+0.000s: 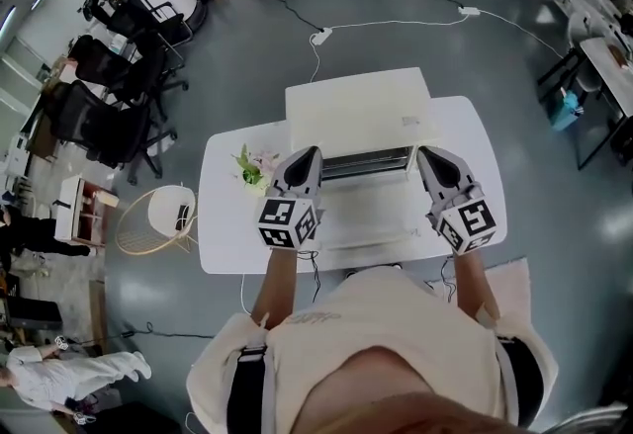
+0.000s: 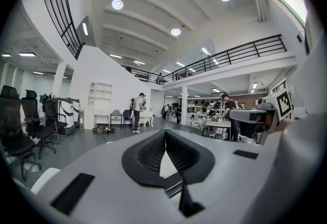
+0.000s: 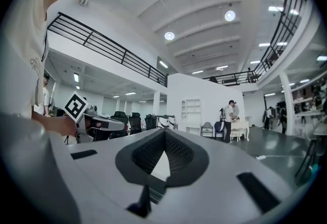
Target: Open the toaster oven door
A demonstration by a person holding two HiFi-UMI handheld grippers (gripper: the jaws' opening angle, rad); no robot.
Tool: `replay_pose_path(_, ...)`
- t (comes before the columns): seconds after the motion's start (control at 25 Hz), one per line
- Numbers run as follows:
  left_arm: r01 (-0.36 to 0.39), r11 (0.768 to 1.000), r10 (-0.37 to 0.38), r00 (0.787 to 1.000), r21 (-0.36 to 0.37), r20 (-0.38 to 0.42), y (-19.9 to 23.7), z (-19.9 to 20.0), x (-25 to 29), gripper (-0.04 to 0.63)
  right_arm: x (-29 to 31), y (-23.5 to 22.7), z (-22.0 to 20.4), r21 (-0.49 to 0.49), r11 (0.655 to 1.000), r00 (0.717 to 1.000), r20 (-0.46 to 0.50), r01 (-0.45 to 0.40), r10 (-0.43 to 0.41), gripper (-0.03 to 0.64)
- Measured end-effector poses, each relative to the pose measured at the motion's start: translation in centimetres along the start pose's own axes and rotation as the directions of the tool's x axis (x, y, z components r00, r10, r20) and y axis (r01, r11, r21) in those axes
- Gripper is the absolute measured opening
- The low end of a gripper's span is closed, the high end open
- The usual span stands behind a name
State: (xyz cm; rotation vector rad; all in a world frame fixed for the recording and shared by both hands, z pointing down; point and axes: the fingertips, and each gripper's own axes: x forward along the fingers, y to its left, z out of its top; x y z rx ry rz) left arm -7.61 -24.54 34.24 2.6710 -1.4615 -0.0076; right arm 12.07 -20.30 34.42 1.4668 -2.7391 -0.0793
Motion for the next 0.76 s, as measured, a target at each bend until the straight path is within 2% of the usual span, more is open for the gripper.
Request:
replay_pose_path(0.6,0.024,1.0,-0.024,1.0,-0.004,-0.012,0.7,0.0,1.4,0.02,1.9,-0.8,-0.1,-0.009,1.0,1.0,-0.003,-0.006,0.006,0.006)
replay_pose_path(0.76,0.048,0.998,-0.048,0.999,-0.042,-0.009,1.2,-0.1,2.1,0.02,2.7,-1.1,-0.1,0.004,1.0,1.0,0.0,-0.012,0.012,0.006)
